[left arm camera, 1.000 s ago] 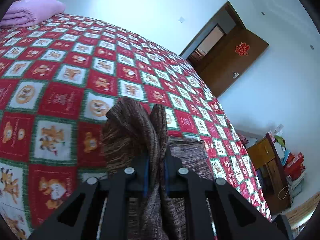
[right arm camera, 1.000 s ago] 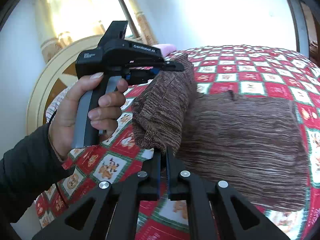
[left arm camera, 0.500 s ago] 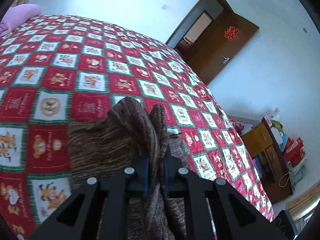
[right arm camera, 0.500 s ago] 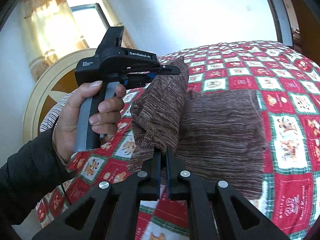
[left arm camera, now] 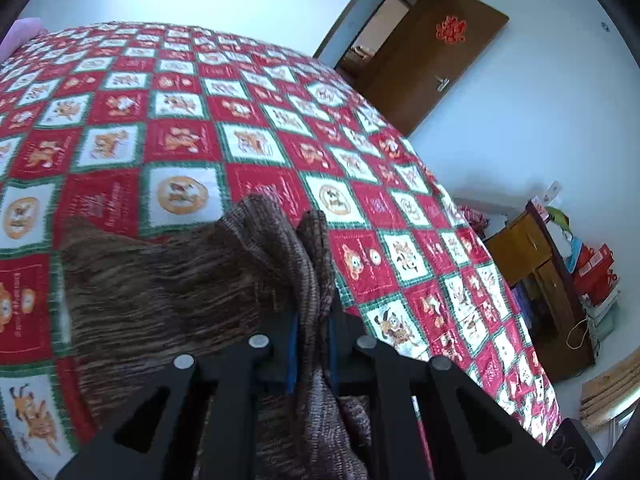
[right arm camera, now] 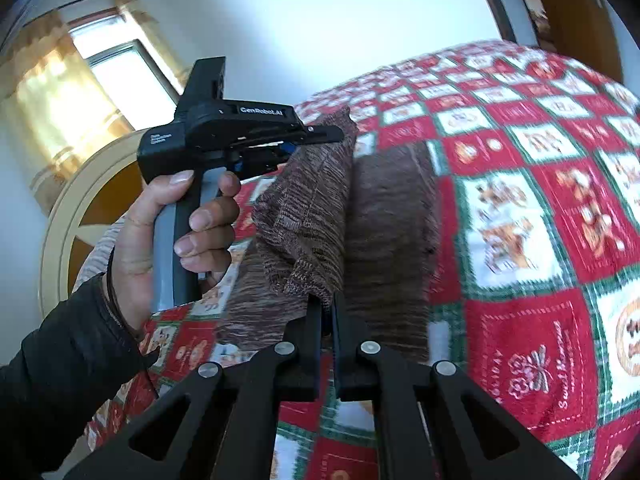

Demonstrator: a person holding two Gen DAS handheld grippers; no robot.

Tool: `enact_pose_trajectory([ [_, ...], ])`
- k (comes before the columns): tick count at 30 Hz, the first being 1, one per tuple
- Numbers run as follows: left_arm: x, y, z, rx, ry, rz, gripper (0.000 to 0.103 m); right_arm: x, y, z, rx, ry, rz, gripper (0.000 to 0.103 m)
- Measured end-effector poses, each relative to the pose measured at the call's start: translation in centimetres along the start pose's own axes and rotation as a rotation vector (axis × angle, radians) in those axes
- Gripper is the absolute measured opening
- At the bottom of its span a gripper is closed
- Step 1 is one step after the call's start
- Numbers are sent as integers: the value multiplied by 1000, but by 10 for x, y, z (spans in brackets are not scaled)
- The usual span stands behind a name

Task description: Fold small clothes

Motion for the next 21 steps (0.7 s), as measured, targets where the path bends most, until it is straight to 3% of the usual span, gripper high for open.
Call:
enact_pose_trajectory([
  [6,-9,-29,-3,46,-19,30,12,-29,-5,1,35,-109,-19,3],
  [10,-20,-31,-4,68,-51,45,19,-51,-13,-7,93,-202,2,3],
  [12,-24,-18,-5,36,-72,57,31,-61,-15,-10,108,-248,25,3],
  [14,-25,-2,-9,4,-95,64,57,-62,-12,-10,108,-260,33,3],
  [15,-22,8,-13,-11,-106,87,62,-62,-11,-10,107,-256,30,3],
  [16,-19,17,-18,-26,-118,103,66,-62,-10,-11,107,-254,26,3],
  [21,27,58,-67,-22,-218,245,66,-60,-11,-16,113,-221,19,4],
])
Point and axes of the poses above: each gripper's, at about its wrist camera, not at the fingertips, and y roughly against the way its jaws point, x to its left, z to its top, the point moved 4 cm from there along -y, roughly the way its jaws point, and after that the axes turned 11 degrees about -y, right-handed, at the moved point
